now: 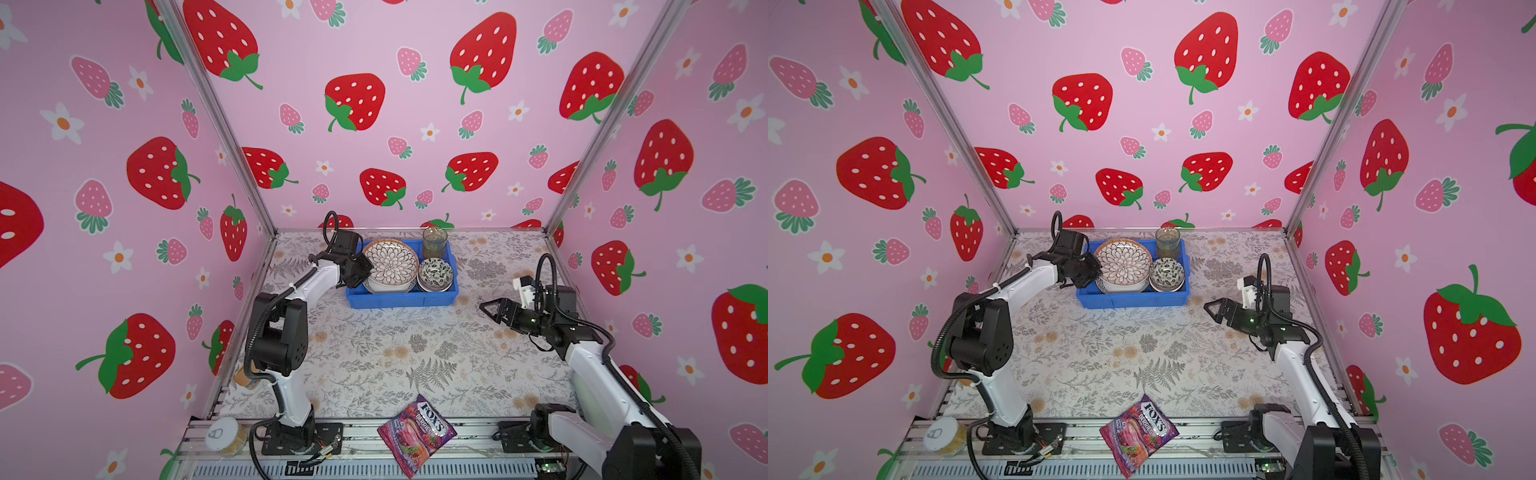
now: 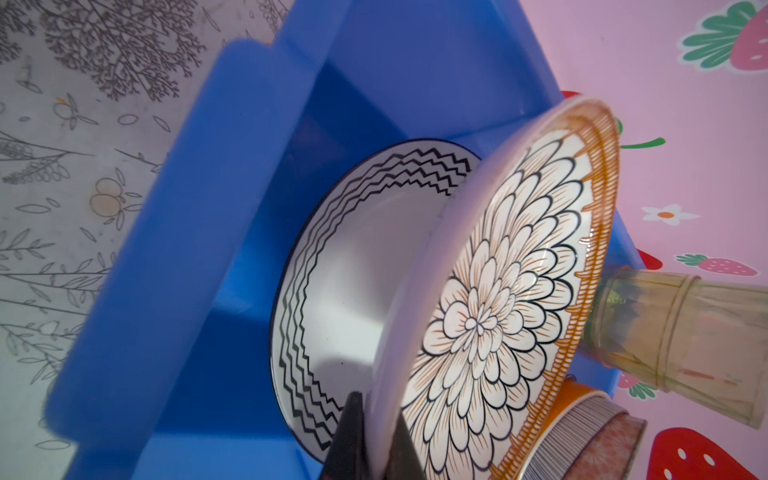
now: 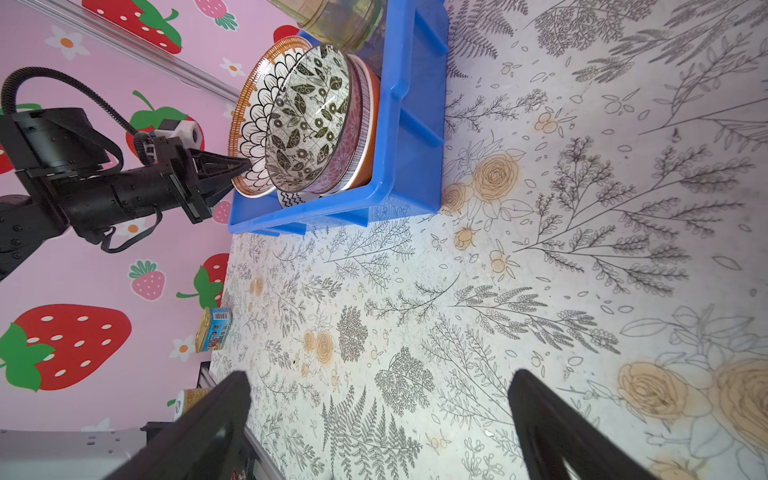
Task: Place the mixed dishes into the plastic bin
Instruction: 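Lower the flower plate onto the zigzag plate in the bin and open the left gripper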
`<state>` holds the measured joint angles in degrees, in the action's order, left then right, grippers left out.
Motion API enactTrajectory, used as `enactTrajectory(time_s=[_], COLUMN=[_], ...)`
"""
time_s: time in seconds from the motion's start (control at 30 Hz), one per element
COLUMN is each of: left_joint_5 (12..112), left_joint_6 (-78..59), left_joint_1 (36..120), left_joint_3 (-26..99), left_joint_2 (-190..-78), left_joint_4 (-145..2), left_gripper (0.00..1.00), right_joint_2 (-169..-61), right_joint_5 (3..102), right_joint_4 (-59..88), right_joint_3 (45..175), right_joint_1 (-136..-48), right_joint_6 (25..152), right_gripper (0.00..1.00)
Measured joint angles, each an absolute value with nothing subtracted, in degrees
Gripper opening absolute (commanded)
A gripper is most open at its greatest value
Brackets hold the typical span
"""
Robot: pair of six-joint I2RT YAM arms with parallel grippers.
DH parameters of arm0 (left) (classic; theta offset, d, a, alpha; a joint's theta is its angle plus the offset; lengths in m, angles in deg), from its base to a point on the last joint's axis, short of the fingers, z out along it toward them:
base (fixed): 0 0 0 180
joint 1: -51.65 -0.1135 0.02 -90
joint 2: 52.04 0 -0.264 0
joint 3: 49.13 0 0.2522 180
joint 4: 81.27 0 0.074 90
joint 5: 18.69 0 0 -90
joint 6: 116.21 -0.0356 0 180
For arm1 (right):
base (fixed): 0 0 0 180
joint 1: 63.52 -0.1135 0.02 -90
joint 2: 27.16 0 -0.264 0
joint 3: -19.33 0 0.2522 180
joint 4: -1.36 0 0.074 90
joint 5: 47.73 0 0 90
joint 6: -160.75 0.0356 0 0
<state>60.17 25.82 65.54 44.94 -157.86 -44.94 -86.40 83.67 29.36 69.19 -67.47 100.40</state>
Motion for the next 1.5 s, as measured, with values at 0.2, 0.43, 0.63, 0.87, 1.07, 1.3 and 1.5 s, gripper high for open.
enactTrajectory(time_s=[0.2, 0.43, 0.63, 0.87, 1.07, 1.3, 1.5], left_joint_5=[60.4, 60.4, 60.4, 60.3, 60.5, 61.0, 61.0], left_joint_6=[26.3, 26.6, 26.6, 26.5, 27.4, 27.2, 27.1], left_joint_1=[65.6, 65.7, 65.7, 65.8, 65.8, 66.2, 66.2], left_joint_3=[44.3, 43.8, 43.8, 43.6, 42.0, 42.0, 42.0], left_joint_2=[-157.1, -157.1, -157.5, -159.1, -159.9, -159.9, -160.0], left_joint_4=[-45.1, -45.1, -45.6, -46.7, -46.9, -46.3, -46.3], left_gripper=[0.00, 0.00, 0.00, 0.00, 0.00, 0.00, 0.08], right_joint_2=[-86.4, -86.3, -86.3, -86.3, -86.3, -86.3, -86.3], right_joint_5=[83.8, 83.8, 83.8, 83.9, 83.9, 84.0, 84.2], right_joint_4=[29.4, 29.5, 29.6, 29.6, 29.6, 29.6, 29.6], right_joint_3=[69.2, 69.0, 68.8, 68.7, 68.7, 68.7, 68.7], right_joint_1=[-67.4, -67.4, -67.4, -67.4, -67.2, -67.1, -67.1], right_joint_6=[100.2, 99.5, 99.4, 99.3, 99.2, 99.1, 99.1], right_gripper=[0.99, 0.99, 0.99, 0.99, 0.99, 0.99, 0.99])
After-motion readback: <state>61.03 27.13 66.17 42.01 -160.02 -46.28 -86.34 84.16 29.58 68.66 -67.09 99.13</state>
